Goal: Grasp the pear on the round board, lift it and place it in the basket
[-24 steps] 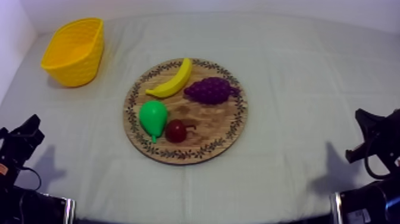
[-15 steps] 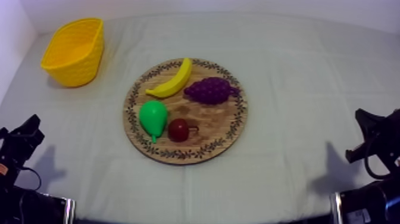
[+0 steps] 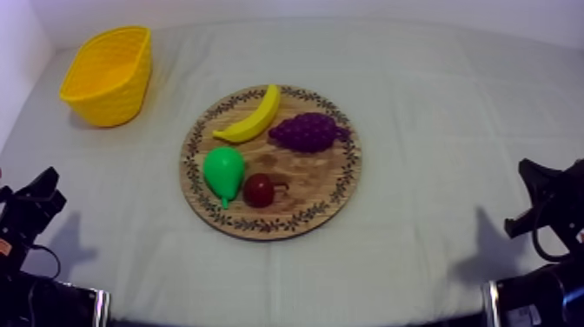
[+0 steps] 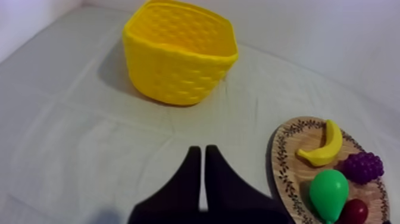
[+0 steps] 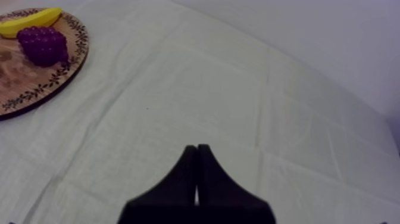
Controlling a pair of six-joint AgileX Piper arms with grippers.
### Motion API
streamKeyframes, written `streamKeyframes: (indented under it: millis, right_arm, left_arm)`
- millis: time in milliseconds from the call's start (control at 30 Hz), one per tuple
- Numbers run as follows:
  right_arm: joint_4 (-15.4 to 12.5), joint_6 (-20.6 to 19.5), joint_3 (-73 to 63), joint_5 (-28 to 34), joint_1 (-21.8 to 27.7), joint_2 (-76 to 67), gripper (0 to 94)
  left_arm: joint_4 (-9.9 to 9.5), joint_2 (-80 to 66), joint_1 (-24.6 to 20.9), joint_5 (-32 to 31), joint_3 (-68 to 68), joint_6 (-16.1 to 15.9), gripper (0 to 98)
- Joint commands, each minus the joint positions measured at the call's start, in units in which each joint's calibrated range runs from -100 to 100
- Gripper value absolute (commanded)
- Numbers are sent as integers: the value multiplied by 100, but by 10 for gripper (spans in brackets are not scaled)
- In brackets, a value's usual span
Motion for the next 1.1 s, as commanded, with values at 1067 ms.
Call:
streamKeyframes:
  millis: [1067]
  right_arm:
    - [-2, 0, -2, -1, 1, -3, 2]
  left_arm:
    - [999, 2202, 0, 1959, -2492, -860, 0]
